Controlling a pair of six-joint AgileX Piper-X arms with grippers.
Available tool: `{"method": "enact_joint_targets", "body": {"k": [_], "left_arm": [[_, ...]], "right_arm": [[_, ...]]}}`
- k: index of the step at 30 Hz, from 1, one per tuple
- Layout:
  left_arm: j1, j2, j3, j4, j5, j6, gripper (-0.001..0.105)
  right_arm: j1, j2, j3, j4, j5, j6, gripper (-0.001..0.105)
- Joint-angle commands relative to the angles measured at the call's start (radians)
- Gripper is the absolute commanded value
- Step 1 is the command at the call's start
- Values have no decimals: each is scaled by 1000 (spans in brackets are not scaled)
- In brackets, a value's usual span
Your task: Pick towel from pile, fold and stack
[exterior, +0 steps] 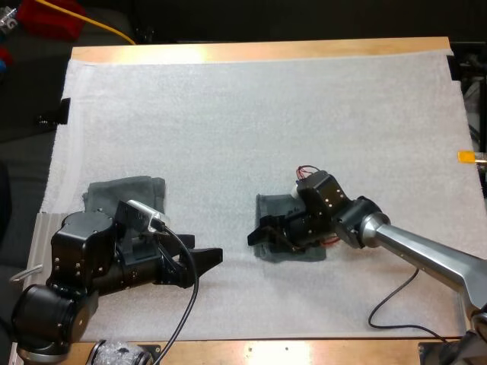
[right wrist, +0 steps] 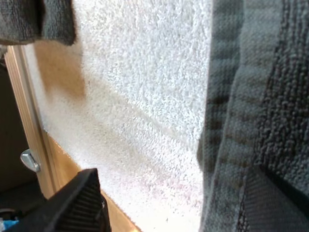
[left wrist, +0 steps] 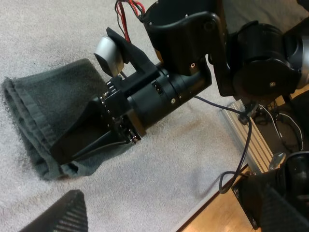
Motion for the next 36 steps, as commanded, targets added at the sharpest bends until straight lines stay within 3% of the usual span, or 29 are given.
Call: {"method": "enact_joint_targets", "body": {"k": [1, 7, 17, 23, 30, 36], "left_arm": [[1, -2, -8, 3, 6, -4, 71], [1, -2, -8, 3, 6, -4, 71], [1, -2, -8, 3, 6, -4, 71], [1, -2, -8, 3, 4, 15, 71], [1, -2, -8, 1, -1, 20, 71], [1, -2, 8, -5, -12, 22, 71]], "right_arm": [[0, 2, -4, 9, -2, 3, 62], [0, -22, -4, 9, 26, -8, 62], [0, -173, -4, 96, 257, -77, 63], [0, -265, -4, 243, 412, -150, 83], [0, -375, -4, 374, 426, -244, 85], [0, -467, -4, 462, 426, -254, 85]]}}
